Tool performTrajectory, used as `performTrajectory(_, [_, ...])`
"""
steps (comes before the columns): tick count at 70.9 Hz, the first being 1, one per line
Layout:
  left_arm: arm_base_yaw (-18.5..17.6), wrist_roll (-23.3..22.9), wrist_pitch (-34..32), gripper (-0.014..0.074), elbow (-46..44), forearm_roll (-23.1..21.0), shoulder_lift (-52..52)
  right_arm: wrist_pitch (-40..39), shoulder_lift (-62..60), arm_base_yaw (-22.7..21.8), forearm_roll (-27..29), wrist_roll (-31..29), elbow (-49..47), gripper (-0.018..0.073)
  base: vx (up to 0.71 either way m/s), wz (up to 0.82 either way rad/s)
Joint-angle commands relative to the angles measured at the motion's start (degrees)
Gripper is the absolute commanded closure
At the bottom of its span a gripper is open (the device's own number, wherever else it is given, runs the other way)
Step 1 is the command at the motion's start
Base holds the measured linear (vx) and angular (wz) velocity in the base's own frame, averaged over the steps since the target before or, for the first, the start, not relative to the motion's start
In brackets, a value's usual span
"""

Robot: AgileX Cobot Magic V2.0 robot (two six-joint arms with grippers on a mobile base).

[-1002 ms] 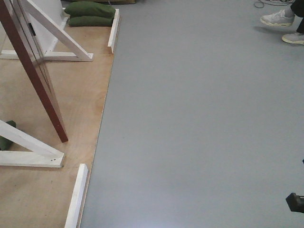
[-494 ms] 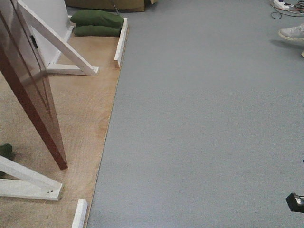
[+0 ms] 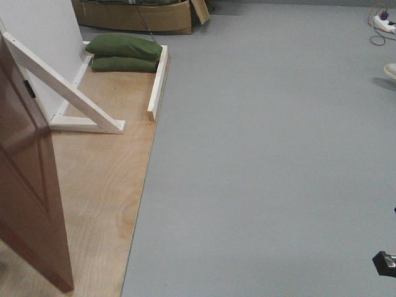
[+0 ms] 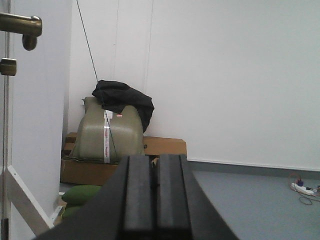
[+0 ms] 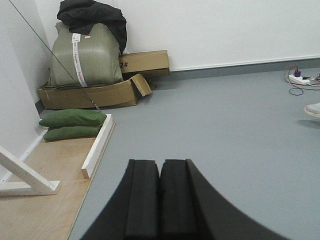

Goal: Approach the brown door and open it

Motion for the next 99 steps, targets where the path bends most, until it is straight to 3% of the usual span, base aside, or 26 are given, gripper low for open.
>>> performTrajectory(1, [-0.3,-0.2,-4.7,0.0586,1.4,-0.8,-1.4,-4.6,-0.5,0.0,-0.2,-0.5,0.1,0.0559,0.41,0.03])
performTrajectory(46, [-0.3,-0.2,-4.7,0.0586,1.4,-0.8,-1.4,-4.6,-0.5,0.0,-0.2,-0.5,0.1,0.0559,0.32,0.02])
performTrajectory(99, [-0.3,-0.2,-4.7,0.0586,1.4,-0.8,-1.4,-4.6,-0.5,0.0,-0.2,-0.5,0.1,0.0559,0.03,0.00])
